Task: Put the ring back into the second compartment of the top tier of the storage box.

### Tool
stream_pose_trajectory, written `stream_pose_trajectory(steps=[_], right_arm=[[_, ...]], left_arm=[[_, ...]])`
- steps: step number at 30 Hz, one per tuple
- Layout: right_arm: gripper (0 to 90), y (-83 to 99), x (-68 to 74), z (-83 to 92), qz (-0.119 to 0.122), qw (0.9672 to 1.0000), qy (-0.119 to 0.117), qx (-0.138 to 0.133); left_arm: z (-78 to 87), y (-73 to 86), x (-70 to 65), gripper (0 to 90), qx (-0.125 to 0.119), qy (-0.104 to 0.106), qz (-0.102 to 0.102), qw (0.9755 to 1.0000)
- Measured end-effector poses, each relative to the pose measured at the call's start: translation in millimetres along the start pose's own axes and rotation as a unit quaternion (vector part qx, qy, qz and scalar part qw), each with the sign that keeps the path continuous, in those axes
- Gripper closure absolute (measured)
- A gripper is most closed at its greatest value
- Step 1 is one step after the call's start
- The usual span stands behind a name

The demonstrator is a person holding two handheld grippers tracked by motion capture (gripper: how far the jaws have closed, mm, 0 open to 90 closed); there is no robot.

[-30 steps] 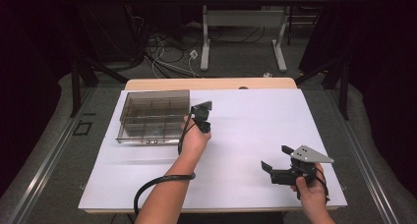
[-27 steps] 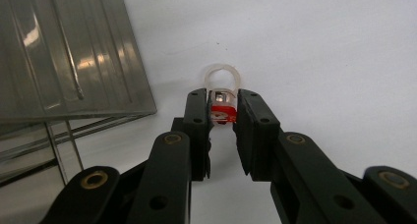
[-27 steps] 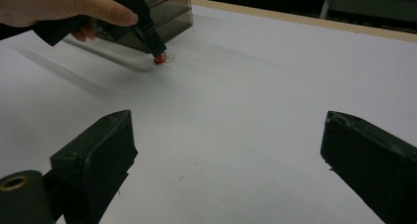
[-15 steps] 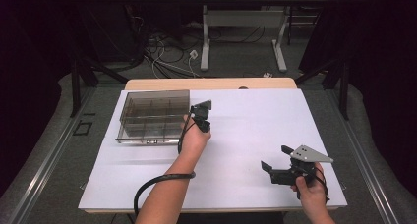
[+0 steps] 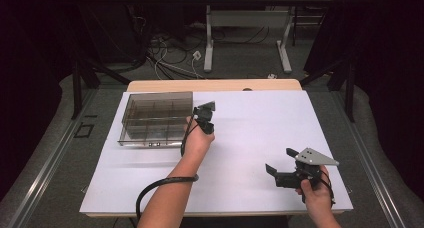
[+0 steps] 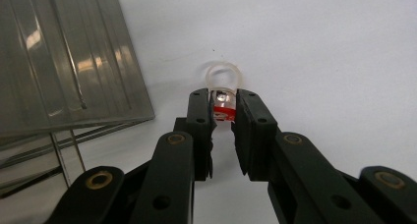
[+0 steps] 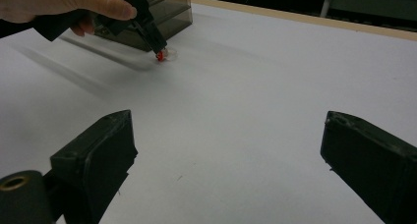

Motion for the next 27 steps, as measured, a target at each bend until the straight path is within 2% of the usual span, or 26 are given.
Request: stream_pose_trajectory(steps=[7, 15, 24, 27], right_arm=[[5.8, -0.2, 0.4, 0.0, 0.001, 1.0000, 0.001, -0.001], [5.8, -0.2, 0.5, 0.0, 0.000, 1.0000, 0.001, -0.001], [5.8, 0.0, 0.7, 0.2, 0.000, 1.0000, 0.001, 0.000], [5.8, 0.1, 0.3, 0.4, 0.000, 1.0000, 0.002, 0.000]], left_arm=[[3.5, -0.4, 0.1, 77.7, -0.007, 0.006, 0.001, 1.0000], [10.0, -0.8, 0.7, 77.7, -0.014, 0.022, 0.004, 0.9997], [20.3, -1.2, -1.5, 77.8, -0.025, 0.043, -0.006, 0.9988], [24.8, -1.1, -0.5, 77.8, -0.032, 0.051, -0.001, 0.9982]])
Point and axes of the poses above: each handheld gripper's, and its own axes: z roughly backward along the jaws, y roughly out of its underside, x roughly to its left, the point moved 2 cm from there along -z, roughly forward along the jaws, and after that the axes turned 14 degrees about z, right-handed, at the moved point
